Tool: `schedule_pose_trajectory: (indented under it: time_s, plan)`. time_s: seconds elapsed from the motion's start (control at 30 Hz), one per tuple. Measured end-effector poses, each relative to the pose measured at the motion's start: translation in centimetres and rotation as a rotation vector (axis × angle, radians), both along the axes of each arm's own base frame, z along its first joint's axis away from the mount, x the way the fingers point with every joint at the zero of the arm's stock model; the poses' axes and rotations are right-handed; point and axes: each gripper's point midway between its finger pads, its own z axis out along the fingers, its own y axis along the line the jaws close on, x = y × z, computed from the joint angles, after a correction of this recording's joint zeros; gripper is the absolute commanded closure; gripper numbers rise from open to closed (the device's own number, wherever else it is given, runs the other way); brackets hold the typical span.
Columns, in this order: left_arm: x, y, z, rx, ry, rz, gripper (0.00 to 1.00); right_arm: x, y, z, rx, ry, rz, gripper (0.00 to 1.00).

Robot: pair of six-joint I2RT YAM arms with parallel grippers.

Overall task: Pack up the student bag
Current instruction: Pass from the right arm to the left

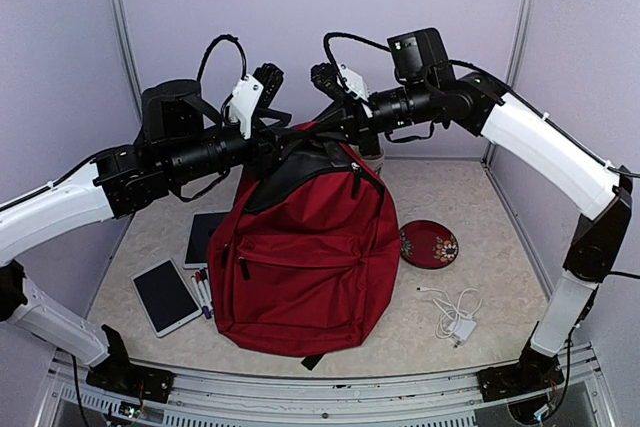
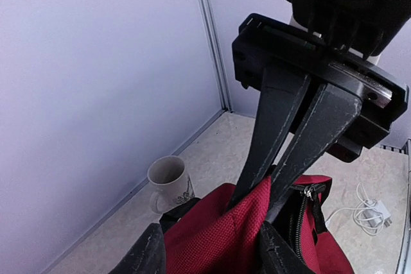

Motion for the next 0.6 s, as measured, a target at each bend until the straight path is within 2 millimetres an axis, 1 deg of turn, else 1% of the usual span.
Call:
schedule_pose_trajectory:
  time_s: [0.07, 0.13, 0.2, 0.3, 0.4, 0.43, 0.47, 0.5, 0.6]
  plan:
    - [0.4, -0.2, -0.3, 0.025, -0.008, 0.022, 0.42, 0.3, -0.2, -0.3, -0.009, -0.001, -0.002, 1.00]
    - [0.9, -0.2, -0.7, 0.045, -0.014, 0.040, 0.36, 0.6, -0.4, -0.6, -0.018, 0.002, -0.008, 1.00]
    - [1.0, -0.3, -1.1, 0.061, -0.016, 0.044, 0.35, 0.7, -0.4, -0.9, -0.026, 0.007, -0.009, 1.00]
    - [1.2, -0.5, -2.0, 0.094, -0.012, 0.042, 0.36, 0.3, -0.2, -0.8, -0.021, 0.004, 0.014, 1.00]
    - [1.5, -0.7, -3.1, 0.131, -0.010, 0.043, 0.31, -0.5, 0.0, -0.7, -0.013, 0.006, 0.049, 1.00]
    - [1.5, -0.7, -3.5, 0.144, -0.010, 0.042, 0.31, -0.8, 0.2, -0.7, -0.012, 0.007, 0.059, 1.00]
    - [1.6, -0.7, -3.8, 0.157, -0.012, 0.039, 0.34, -1.0, 0.2, -0.7, -0.011, 0.006, 0.066, 1.00]
    - [1.6, -0.7, -4.1, 0.166, -0.012, 0.039, 0.41, -1.1, 0.3, -0.7, -0.010, 0.005, 0.071, 1.00]
    - [1.8, -0.5, -4.4, 0.183, -0.017, 0.041, 0.67, -1.2, 0.3, -0.7, -0.010, 0.005, 0.077, 1.00]
